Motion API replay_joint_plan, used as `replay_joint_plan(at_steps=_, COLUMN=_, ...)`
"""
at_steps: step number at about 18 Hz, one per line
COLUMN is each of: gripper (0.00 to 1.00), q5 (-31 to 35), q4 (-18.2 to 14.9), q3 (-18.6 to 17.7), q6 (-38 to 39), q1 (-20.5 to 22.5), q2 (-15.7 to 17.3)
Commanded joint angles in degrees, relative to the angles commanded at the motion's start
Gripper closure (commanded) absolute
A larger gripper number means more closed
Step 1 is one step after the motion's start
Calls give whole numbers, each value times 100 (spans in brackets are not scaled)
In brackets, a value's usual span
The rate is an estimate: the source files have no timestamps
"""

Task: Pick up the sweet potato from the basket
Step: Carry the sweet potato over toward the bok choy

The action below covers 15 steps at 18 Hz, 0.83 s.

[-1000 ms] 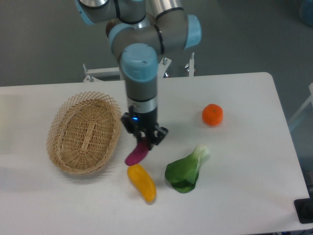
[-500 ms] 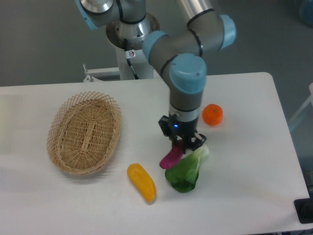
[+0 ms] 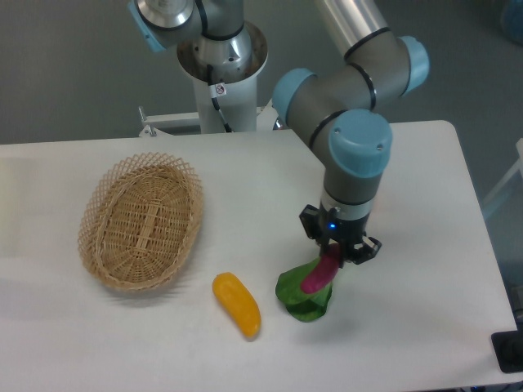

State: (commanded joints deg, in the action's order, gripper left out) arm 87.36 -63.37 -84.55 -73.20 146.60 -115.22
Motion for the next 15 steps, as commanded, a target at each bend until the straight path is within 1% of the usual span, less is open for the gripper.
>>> replay_joint_plan(at_steps=5, gripper=69, q5=18, q4=35, q3=27, q6=-545, q1=185, q2=-79)
replay_joint_plan(at_steps=10, gripper=69, q5=61, q4=123, q3=18, q6=-617, q1=237, q2=-150)
replay_joint_plan(at_steps=15, gripper=69, q5=79, q4=123, q3=27, q6=-731, q1=255, q2=-194)
